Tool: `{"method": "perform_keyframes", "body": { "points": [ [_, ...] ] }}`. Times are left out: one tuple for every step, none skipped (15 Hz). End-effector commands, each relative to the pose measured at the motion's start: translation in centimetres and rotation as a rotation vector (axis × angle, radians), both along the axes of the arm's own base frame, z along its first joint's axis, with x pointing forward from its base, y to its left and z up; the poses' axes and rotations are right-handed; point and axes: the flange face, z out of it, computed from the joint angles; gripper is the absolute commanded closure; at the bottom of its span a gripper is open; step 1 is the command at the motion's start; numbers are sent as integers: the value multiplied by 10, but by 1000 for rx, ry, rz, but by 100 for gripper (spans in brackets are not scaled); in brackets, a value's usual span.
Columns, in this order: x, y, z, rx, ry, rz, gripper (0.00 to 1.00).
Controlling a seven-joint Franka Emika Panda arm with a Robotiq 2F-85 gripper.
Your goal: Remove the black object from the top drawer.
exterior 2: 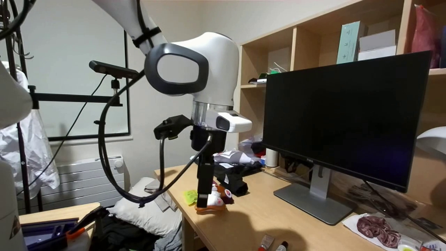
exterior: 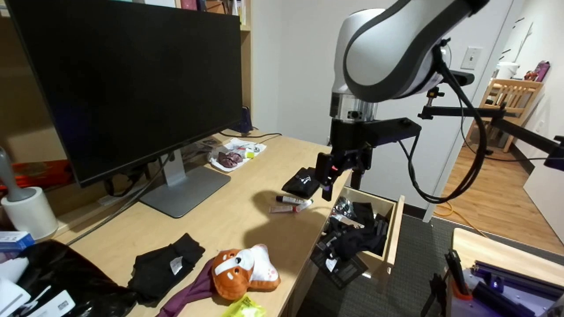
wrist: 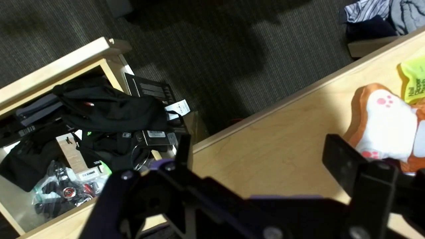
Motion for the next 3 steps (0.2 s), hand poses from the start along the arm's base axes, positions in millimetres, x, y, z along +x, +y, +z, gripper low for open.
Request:
{"method": "perform_keyframes", "body": {
  "points": [
    [-2, 1, 1, 0, -1, 8, 0],
    [-3, 0, 1, 1, -3, 12, 0],
    [-3, 0, 2, 1, -3, 14, 0]
  ]
}}
